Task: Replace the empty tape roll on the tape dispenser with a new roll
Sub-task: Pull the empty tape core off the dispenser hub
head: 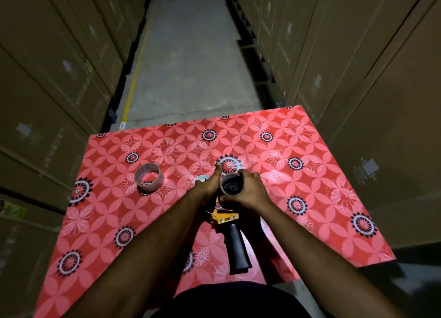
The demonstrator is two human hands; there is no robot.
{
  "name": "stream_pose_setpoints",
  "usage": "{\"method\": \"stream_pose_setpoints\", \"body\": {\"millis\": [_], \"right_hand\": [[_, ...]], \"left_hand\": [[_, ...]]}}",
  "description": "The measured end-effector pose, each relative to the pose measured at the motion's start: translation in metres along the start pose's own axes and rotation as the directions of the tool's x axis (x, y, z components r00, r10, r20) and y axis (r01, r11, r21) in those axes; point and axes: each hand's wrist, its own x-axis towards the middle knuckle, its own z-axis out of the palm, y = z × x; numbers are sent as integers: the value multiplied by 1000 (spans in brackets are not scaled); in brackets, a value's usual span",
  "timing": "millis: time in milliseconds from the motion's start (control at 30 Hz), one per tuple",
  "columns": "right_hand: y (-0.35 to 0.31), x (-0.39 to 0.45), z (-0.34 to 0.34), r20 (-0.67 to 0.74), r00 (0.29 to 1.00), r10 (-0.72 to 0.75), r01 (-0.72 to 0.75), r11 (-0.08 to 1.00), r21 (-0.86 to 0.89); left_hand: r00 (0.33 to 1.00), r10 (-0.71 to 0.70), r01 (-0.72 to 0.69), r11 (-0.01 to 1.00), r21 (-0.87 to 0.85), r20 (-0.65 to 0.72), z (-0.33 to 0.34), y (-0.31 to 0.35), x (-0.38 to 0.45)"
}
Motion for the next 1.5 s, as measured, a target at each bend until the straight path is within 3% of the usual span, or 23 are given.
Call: {"method": "stream_pose_setpoints", "body": {"millis": [67,133,267,400,467,633,733,833,933,1000,1100,1167,1233,1367,1500], "right_hand": [[3,1,-2,-13,999,-41,41,999,5],[10,4,-9,14,992,-122,122,992,8],[15,4,-15,34,985,-171,169,984,56],[3,-5,-1,-54,998,-39,38,999,-11],[1,-4,-1,-98,995,2,-4,1000,-18],[10,7,-15,-22,995,-100,100,995,25],[7,8,-12,32,993,-113,113,994,3],[-5,4,-3,20,1000,-9,10,1000,-25],[-4,6,-1,-60,998,11,-12,1000,-20],[0,9,-6,-22,999,-28,28,999,-25],[6,11,-16,28,996,-87,87,996,0],[5,9,-17,18,993,-114,114,993,27],[-2,7,-13,19,996,-86,86,996,17],[-8,4,-3,-68,996,61,-61,998,-12],[3,7,-6,-103,995,-11,16,999,49]], "left_hand": [[998,42,-41,999,11,-50,15,12,-80],[997,68,-68,998,3,-33,21,14,-110],[999,39,-40,999,-31,-29,12,8,-61],[998,18,-17,1000,-13,61,-8,-15,60],[998,-1,1,1000,-3,61,-3,-6,19],[999,12,-13,1000,-28,-44,12,10,-75],[997,81,-81,995,-66,1,16,13,-89],[997,78,-77,994,-73,17,12,11,-77],[997,64,-63,998,-27,33,-1,3,-31],[997,75,-75,996,39,15,-5,0,-22],[998,65,-66,997,33,13,6,7,-66],[986,153,-154,988,18,66,14,19,-112],[973,218,-219,976,2,77,11,23,-121],[974,198,-199,980,0,110,7,26,-125],[976,214,-213,977,-19,48,8,25,-122]]}}
